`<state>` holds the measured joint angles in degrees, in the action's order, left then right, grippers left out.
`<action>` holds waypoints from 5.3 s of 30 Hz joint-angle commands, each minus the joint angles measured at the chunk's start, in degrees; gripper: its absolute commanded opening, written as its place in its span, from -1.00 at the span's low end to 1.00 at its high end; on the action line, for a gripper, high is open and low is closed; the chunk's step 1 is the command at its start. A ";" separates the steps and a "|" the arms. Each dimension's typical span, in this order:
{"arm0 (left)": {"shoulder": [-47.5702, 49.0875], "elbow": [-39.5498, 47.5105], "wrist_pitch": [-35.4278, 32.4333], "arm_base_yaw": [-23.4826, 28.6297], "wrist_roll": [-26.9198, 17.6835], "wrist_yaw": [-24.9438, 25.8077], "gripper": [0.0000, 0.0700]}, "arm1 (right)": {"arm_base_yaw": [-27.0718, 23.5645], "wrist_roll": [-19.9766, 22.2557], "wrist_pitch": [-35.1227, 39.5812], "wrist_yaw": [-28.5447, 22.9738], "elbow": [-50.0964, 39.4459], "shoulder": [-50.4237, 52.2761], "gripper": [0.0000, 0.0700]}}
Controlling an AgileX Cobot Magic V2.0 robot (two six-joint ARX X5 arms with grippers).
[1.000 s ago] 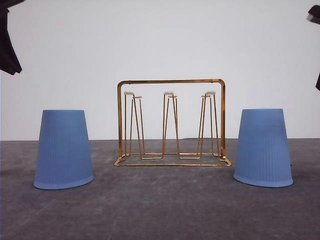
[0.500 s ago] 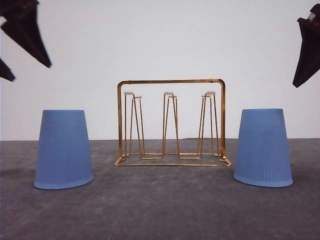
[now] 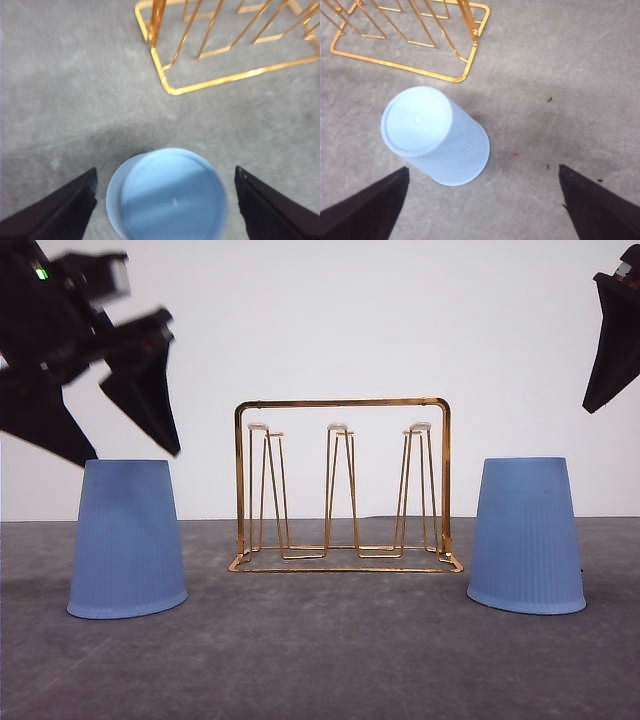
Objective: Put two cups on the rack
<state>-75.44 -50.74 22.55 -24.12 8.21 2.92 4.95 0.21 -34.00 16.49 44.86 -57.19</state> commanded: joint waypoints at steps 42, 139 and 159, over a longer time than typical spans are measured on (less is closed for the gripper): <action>-13.30 -30.45 2.14 -3.69 -5.72 -0.65 0.01 | 0.22 0.68 0.48 0.14 1.14 -0.39 0.74; 8.48 -13.68 22.60 -1.77 -5.56 -1.38 0.46 | 13.35 4.96 15.44 1.88 26.95 -35.28 0.19; 8.48 -13.68 18.26 3.51 -6.34 -1.44 0.46 | 10.23 2.62 8.75 1.19 27.24 -30.62 0.80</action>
<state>-66.63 -64.05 41.31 -20.64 2.36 1.44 15.47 3.79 -25.35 18.12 71.09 -88.97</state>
